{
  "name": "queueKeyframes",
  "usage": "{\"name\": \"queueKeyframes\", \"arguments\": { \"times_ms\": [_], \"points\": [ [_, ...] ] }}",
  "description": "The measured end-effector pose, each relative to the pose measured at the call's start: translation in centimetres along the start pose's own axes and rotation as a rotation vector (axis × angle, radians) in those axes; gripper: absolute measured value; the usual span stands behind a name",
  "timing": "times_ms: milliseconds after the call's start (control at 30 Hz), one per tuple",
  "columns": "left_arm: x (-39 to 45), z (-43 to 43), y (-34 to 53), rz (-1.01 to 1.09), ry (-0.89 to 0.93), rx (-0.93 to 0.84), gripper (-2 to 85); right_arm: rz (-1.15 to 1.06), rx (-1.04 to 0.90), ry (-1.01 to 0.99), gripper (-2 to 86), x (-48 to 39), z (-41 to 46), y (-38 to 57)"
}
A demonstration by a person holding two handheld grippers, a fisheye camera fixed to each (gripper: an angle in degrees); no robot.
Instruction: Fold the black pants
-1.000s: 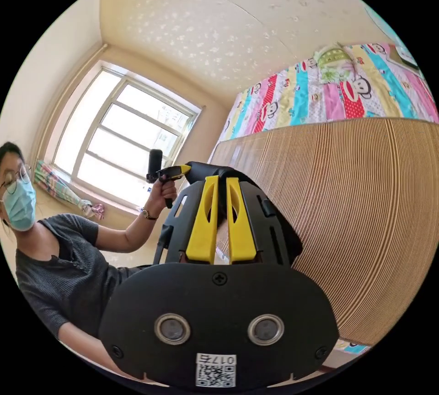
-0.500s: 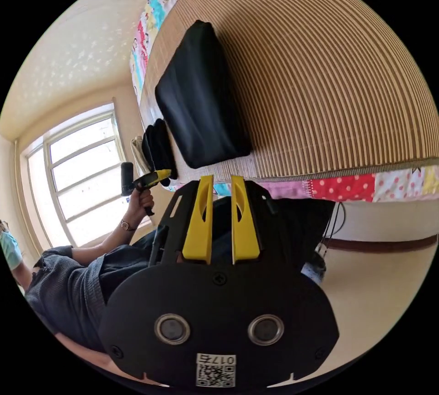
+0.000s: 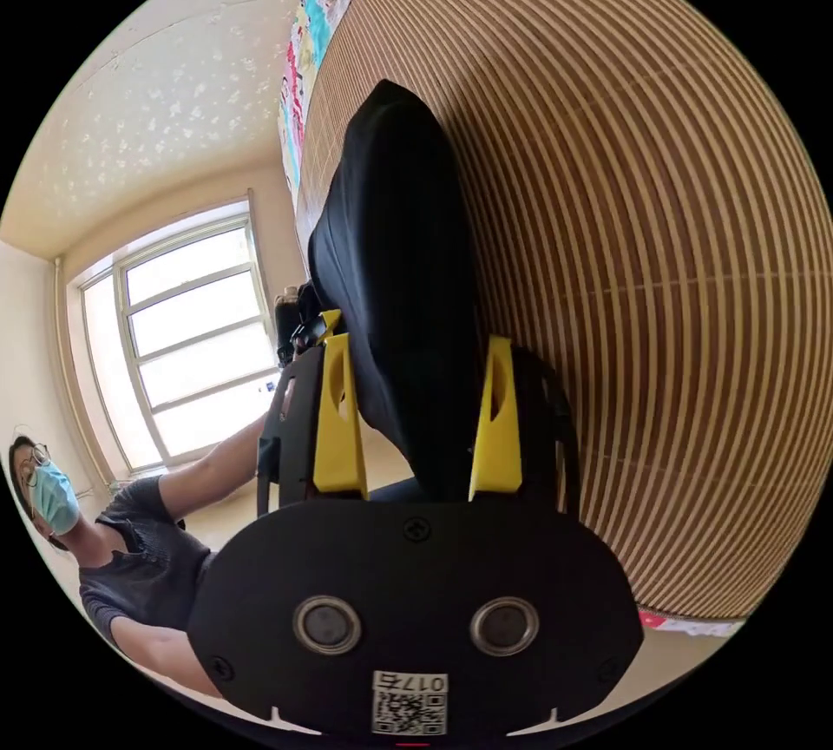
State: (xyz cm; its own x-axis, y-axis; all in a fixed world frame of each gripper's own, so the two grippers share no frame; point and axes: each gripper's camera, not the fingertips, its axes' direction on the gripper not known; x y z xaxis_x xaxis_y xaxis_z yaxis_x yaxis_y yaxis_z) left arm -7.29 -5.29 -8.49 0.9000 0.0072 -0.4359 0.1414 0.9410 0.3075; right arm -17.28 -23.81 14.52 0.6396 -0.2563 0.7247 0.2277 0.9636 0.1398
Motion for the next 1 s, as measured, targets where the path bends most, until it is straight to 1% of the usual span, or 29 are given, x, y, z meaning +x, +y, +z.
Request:
{"name": "queueKeyframes", "arguments": {
  "times_ms": [67, 133, 167, 267, 367, 433, 567, 667, 700, 733, 767, 800, 833, 900, 1000],
  "points": [
    [-0.3, -0.2, 0.4, 0.002, -0.002, 0.024, 16.3, 0.048, 0.002, -0.001, 17.4, 0.5, 1.2, 0.5],
    [-1.6, 1.5, 1.2, -0.081, 0.086, -0.086, 13.3, 0.071, -0.002, -0.039, 15.8, 0.9, 1.8, 1.7],
    [-1.8, 1.4, 1.6, -0.087, 0.093, -0.084, 12.6, 0.076, 0.001, -0.073, 14.9, 1.1, 1.7, 2.8],
    [-1.0, 0.7, 3.5, -0.034, 0.067, -0.14, 9.9, 0.026, 0.013, -0.163, 13.3, 0.8, 0.6, 6.6],
    [1.8, 0.6, 6.2, 0.028, 0.09, -0.202, 8.9, 0.015, 0.044, -0.242, 12.1, 0.7, -2.4, 11.2],
    [5.2, 1.6, 8.3, 0.07, 0.104, -0.236, 8.8, 0.021, 0.064, -0.273, 11.4, 0.8, -5.2, 13.9],
    [12.2, 5.6, 10.6, 0.122, 0.123, -0.246, 8.7, -0.013, 0.15, -0.248, 10.4, 0.4, -14.8, 20.0],
    [19.2, 11.2, 11.1, 0.181, 0.169, -0.268, 8.7, -0.09, 0.239, -0.188, 10.2, -0.8, -24.3, 24.4],
    [22.6, 13.7, 10.9, 0.229, 0.194, -0.28, 8.7, -0.128, 0.27, -0.155, 10.2, -1.6, -28.3, 26.1],
    [26.0, 16.2, 10.6, 0.284, 0.22, -0.298, 8.7, -0.147, 0.286, -0.136, 10.2, -2.0, -30.3, 27.0],
    [27.8, 17.5, 10.4, 0.314, 0.234, -0.308, 8.7, -0.187, 0.317, -0.089, 10.2, -3.1, -34.4, 28.7],
    [31.5, 20.1, 10.1, 0.376, 0.261, -0.321, 8.7, -0.222, 0.342, -0.036, 10.2, -4.2, -38.3, 30.1],
    [35.2, 22.8, 9.7, 0.432, 0.287, -0.33, 8.7, -0.243, 0.353, -0.004, 10.2, -4.8, -40.2, 30.8],
    [40.2, 26.6, 9.1, 0.502, 0.327, -0.344, 8.7, -0.321, 0.407, 0.118, 10.2, -6.9, -47.1, 33.2],
    [47.6, 32.4, 8.3, 0.619, 0.359, -0.324, 8.8, -0.369, 0.452, 0.239, 10.4, -7.6, -53.5, 34.3]
  ]
}}
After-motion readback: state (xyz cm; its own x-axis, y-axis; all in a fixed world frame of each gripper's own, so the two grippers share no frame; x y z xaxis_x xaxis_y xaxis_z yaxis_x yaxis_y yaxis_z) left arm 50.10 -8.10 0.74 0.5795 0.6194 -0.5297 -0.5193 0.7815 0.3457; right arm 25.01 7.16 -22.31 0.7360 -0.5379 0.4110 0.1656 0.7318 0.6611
